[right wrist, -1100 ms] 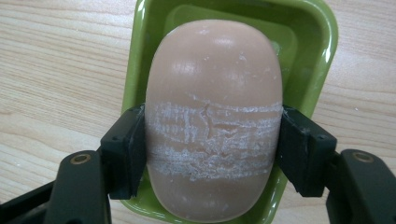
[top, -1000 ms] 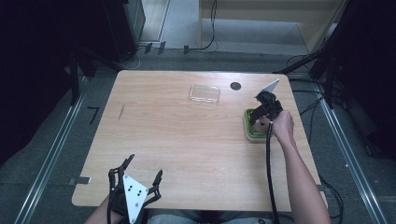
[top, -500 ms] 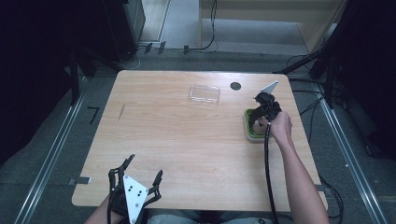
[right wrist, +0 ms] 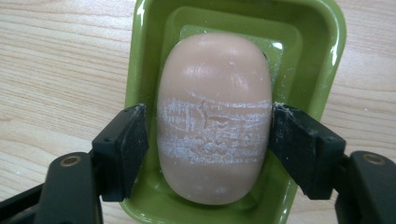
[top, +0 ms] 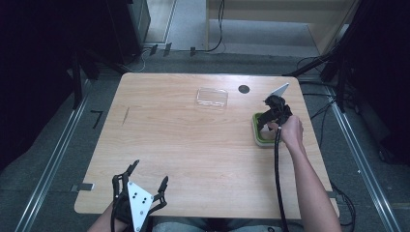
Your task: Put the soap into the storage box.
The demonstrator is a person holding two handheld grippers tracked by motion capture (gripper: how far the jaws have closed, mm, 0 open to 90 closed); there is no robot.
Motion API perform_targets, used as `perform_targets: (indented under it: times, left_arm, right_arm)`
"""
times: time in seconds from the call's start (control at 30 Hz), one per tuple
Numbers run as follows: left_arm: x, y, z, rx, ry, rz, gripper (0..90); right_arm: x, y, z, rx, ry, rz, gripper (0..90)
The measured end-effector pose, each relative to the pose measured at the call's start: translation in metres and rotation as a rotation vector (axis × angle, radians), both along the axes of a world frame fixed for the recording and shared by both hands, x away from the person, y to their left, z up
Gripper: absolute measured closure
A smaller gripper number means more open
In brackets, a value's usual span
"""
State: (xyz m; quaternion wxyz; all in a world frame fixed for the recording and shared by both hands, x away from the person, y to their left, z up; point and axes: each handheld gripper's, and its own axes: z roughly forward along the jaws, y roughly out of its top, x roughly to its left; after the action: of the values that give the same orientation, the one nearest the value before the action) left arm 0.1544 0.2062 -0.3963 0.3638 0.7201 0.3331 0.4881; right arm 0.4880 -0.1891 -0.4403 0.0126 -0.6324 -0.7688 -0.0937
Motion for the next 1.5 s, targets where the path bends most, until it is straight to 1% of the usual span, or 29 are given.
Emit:
perform_targets:
  times: [0.07,0.17,0.23,0.4,0.5,0.6,0.67,0.8,0.9,0.93,1.33,1.5]
  left_arm:
    - [0.000,0.000,0.000,-0.010,-0.004,0.001,13.9]
    - [0.000,-0.001,0.000,0.004,0.000,-0.007,14.0]
    - [0.001,-0.002,0.000,0.004,-0.002,-0.008,13.9]
    - [0.001,-0.001,0.000,0.002,0.001,-0.004,14.0]
    - [0.000,0.000,0.000,-0.001,-0.002,-0.001,13.9]
    - [-0.001,0.000,0.000,0.002,-0.002,-0.005,14.0]
    - [-0.001,0.001,0.000,-0.004,-0.003,0.002,14.0]
    - [-0.001,0.000,0.000,-0.002,-0.004,-0.003,14.0]
    - [0.000,-0.001,0.000,0.001,-0.001,-0.005,14.0]
    - [0.000,-0.001,0.000,0.002,-0.001,-0.005,14.0]
    - [0.000,-0.001,0.000,0.002,0.000,-0.006,13.9]
    - [0.000,-0.001,0.000,0.004,-0.001,-0.006,14.0]
  right_arm:
    - [-0.001,0.000,0.002,-0.008,-0.011,0.007,26.4]
    - [-0.004,0.001,0.004,-0.014,-0.014,0.014,23.8]
    - [-0.005,0.000,0.005,-0.017,-0.014,0.016,22.7]
    - [-0.010,-0.001,0.007,-0.030,-0.015,0.034,15.9]
    - [-0.015,-0.001,0.010,-0.023,-0.015,0.036,13.9]
    - [-0.021,-0.002,0.014,-0.029,-0.033,0.059,13.7]
    - [-0.026,-0.001,0.017,-0.026,-0.040,0.068,13.6]
    - [-0.035,-0.002,0.022,-0.032,-0.045,0.092,13.3]
    - [-0.042,-0.003,0.025,-0.036,-0.048,0.097,13.4]
    - [-0.045,-0.003,0.026,-0.042,-0.050,0.110,13.3]
    - [-0.072,-0.009,0.028,-0.067,-0.023,0.152,13.4]
    - [-0.083,-0.011,0.030,-0.068,-0.024,0.169,13.4]
